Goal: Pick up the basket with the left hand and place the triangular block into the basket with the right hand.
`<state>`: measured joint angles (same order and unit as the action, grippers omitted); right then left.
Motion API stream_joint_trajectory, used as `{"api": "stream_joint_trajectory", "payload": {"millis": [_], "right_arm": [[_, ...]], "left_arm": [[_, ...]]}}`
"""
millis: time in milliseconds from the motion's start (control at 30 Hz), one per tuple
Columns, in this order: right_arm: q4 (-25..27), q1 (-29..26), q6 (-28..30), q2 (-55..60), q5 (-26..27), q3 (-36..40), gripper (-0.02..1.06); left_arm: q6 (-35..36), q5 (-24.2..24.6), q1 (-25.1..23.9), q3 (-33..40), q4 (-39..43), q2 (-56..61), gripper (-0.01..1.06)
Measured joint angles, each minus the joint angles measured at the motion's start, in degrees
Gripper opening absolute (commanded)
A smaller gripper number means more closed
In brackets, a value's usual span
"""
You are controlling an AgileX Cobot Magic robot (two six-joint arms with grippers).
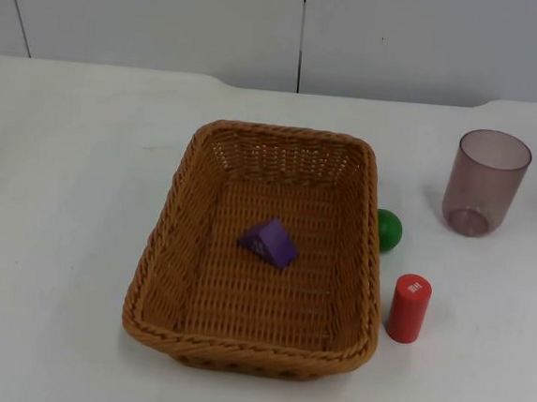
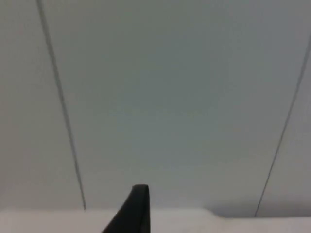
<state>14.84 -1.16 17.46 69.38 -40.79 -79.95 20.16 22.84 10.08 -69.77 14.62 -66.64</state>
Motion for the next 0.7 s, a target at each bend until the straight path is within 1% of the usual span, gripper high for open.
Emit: {"api": "stream_joint_trajectory", "payload": {"millis": [33,100,133,200,233,267,333,433,467,500,533,633,667,700], "right_arm": [[-0.8,0.0,-0.1,0.0,0.3,0.0,1.05],[-2.4,0.0,-0.5,0.0,0.7,0.0,1.05],[-2.4,0.0,-0.5,0.0,0.7,0.0,1.05],[-3.4,0.0,-0.9,0.0,0.8,0.0,1.05],[-3.7,0.0,-0.9,0.0,0.8,0.0,1.05],[-3.8,0.0,-1.0,0.0,0.8,0.0,1.05],[-4.0,0.0,-1.0,0.0,0.8,0.0,1.05],[-4.0,0.0,-1.2,-0.3,0.8,0.0,1.05],[-4.0,0.0,-1.2,-0.3,0.8,0.0,1.05],[-4.0,0.0,-1.4,-0.8,0.8,0.0,1.05],[-4.0,0.0,-1.4,-2.3,1.3,0.0,1.05],[-4.0,0.0,-2.7,-7.9,2.1,2.3,1.05],[-4.0,0.0,-2.7,-7.9,2.1,2.3,1.05],[-4.0,0.0,-2.9,-10.6,2.4,3.7,1.05]], "left_arm": [[-4.2,1.3,-2.0,0.0,-5.5,0.0,1.05],[-16.7,3.6,-6.4,0.0,-18.7,0.0,1.05],[-16.7,3.6,-6.4,0.0,-18.7,0.0,1.05],[-26.1,5.8,-10.2,0.0,-32.7,0.0,1.05],[-29.1,6.3,-11.9,0.0,-36.6,0.0,1.05],[-30.6,6.7,-13.2,0.0,-37.8,0.0,1.05],[-31.1,6.8,-13.9,0.0,-37.8,0.1,1.05],[-28.0,7.8,-14.6,0.0,-31.6,1.2,1.05],[-28.0,7.8,-14.6,0.0,-31.6,1.2,1.05],[-26.4,7.9,-14.6,0.0,-29.0,2.1,1.05],[-23.9,8.0,-14.6,0.0,-25.1,3.5,1.05],[-21.2,8.0,-14.6,0.1,-18.3,8.1,1.05],[-21.2,8.0,-14.6,0.1,-18.3,8.1,1.05],[-20.8,8.0,-14.6,0.2,-16.8,9.7,1.05]]}}
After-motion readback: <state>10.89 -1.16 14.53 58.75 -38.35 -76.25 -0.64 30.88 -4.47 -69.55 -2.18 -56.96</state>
